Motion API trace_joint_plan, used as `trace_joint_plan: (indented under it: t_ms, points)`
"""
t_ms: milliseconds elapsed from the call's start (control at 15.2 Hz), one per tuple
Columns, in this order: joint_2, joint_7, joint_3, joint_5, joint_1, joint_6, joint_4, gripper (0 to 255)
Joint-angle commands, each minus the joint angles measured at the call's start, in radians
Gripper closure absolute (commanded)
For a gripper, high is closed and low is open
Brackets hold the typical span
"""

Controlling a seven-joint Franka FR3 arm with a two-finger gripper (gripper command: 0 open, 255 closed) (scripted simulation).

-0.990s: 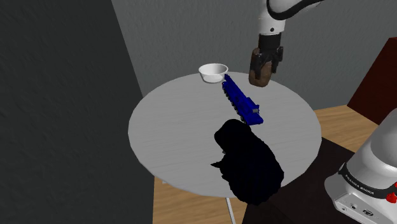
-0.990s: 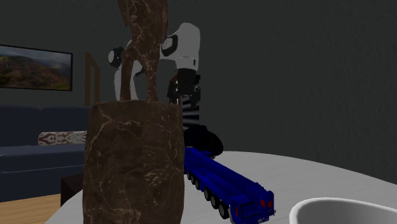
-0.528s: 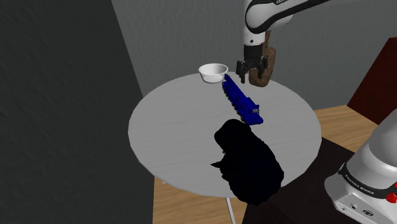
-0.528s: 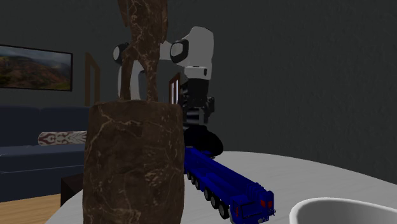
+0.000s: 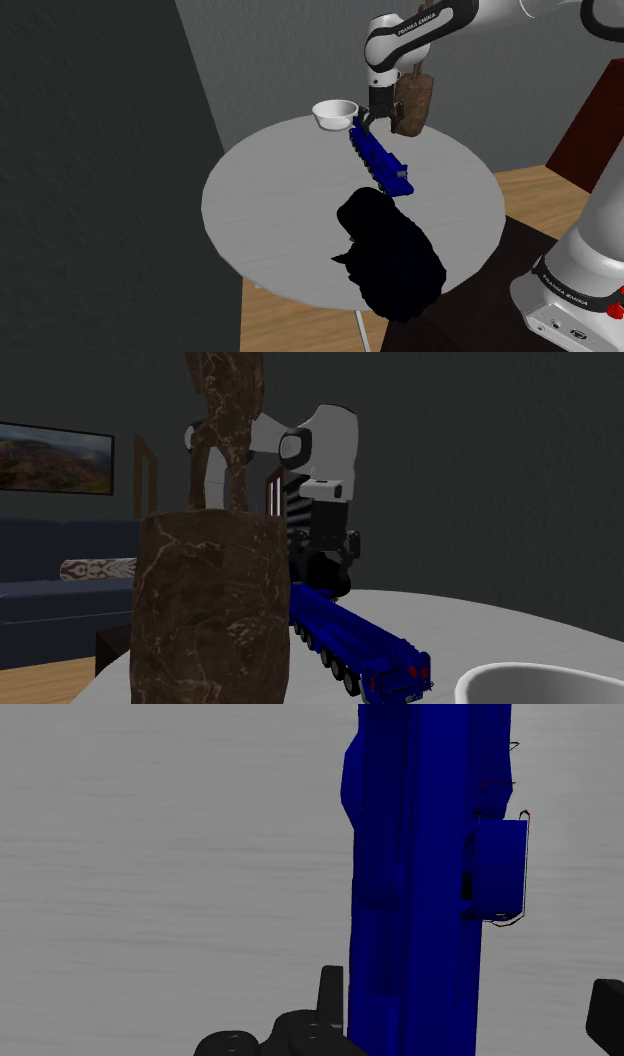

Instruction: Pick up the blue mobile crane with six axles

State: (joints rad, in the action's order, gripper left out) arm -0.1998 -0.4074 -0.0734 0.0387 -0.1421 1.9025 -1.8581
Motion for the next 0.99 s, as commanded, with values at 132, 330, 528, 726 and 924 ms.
trace_joint_plan:
  t_ms: [132,330,528,726,924]
  points:
    - [-0.037,-0.009,0.002,0.001,0.000,0.045,-0.010,0]
    - [-0.053,-0.008,0.002,0.000,0.001,0.081,-0.030,0]
    - [-0.056,-0.008,0.002,0.000,0.001,0.088,-0.033,0]
    - [-0.056,-0.008,0.002,0.000,0.001,0.087,-0.032,255]
    - [-0.056,-0.008,0.002,0.000,0.001,0.087,-0.032,255]
